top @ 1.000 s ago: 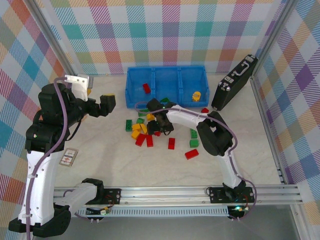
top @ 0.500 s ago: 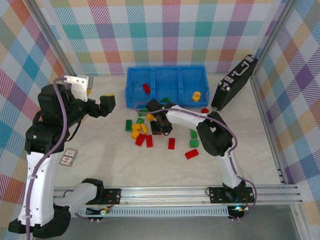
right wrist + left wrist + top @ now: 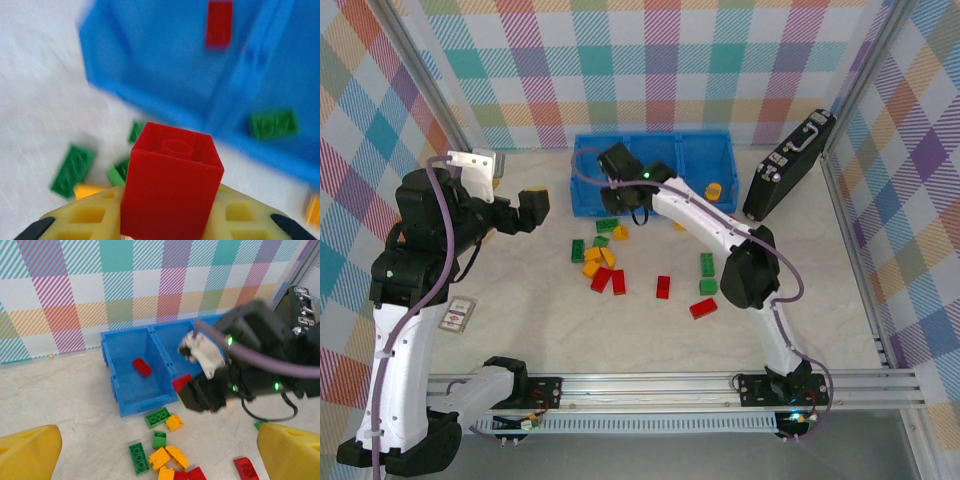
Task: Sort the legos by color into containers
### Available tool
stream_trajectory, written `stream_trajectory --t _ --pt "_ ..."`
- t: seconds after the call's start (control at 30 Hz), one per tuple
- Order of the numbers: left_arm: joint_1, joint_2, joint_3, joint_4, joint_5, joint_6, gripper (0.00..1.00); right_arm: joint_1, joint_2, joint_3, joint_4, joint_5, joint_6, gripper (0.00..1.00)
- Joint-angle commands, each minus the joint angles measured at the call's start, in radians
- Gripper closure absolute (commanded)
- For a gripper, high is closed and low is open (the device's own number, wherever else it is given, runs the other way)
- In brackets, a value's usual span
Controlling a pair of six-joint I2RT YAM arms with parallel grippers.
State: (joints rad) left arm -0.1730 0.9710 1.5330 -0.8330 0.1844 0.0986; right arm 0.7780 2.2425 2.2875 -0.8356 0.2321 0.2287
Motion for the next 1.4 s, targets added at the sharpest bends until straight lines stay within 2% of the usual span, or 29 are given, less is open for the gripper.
stream_trajectory --t 0.0,0.1,0.23,0.5,0.6,0.73,0.87,1.0,1.07,1.2,1.37 --pt "-0.008 -0.003 -0.003 0.021 -0.017 0.01 0.0 -0.035 0.155 0.191 -0.017 0.017 -0.15 0.7" --pt "-0.008 0.006 -0.002 0.02 -0.017 0.01 0.0 -0.036 0.246 0.283 0.076 0.056 -0.263 0.69" --pt "-0.008 0.023 0.01 0.009 -0.013 0.012 0.0 -0.038 0.307 0.287 0.218 0.125 -0.412 0.69" --pt "-0.008 0.044 0.027 0.0 0.01 0.009 0.0 -0.043 0.376 0.306 0.292 0.137 -0.554 0.65" --pt "-0.008 0.037 0.027 -0.001 0.009 0.007 0.0 -0.043 0.39 0.306 0.284 0.14 -0.588 0.59" --pt "-0.009 0.027 0.024 -0.003 0.007 0.007 0.0 -0.042 0.365 0.291 0.261 0.133 -0.597 0.44" --pt "-0.009 0.026 0.023 0.0 0.01 0.006 0.0 -0.039 0.275 0.25 0.237 0.105 -0.563 0.36" --pt "-0.009 0.029 0.025 0.005 0.015 0.004 0.0 -0.034 0.155 0.193 0.148 0.128 -0.477 0.35" --pt "-0.008 0.03 0.029 0.002 0.02 0.003 0.0 -0.034 0.052 0.094 0.111 0.165 -0.402 0.35" --pt "-0.008 0.027 0.031 0.016 0.023 0.001 0.0 -0.04 -0.2 -0.223 0.089 0.211 -0.204 0.35" --pt "-0.01 0.048 0.06 0.007 0.04 -0.014 0.0 -0.054 -0.404 -0.492 -0.017 0.249 -0.002 0.31"
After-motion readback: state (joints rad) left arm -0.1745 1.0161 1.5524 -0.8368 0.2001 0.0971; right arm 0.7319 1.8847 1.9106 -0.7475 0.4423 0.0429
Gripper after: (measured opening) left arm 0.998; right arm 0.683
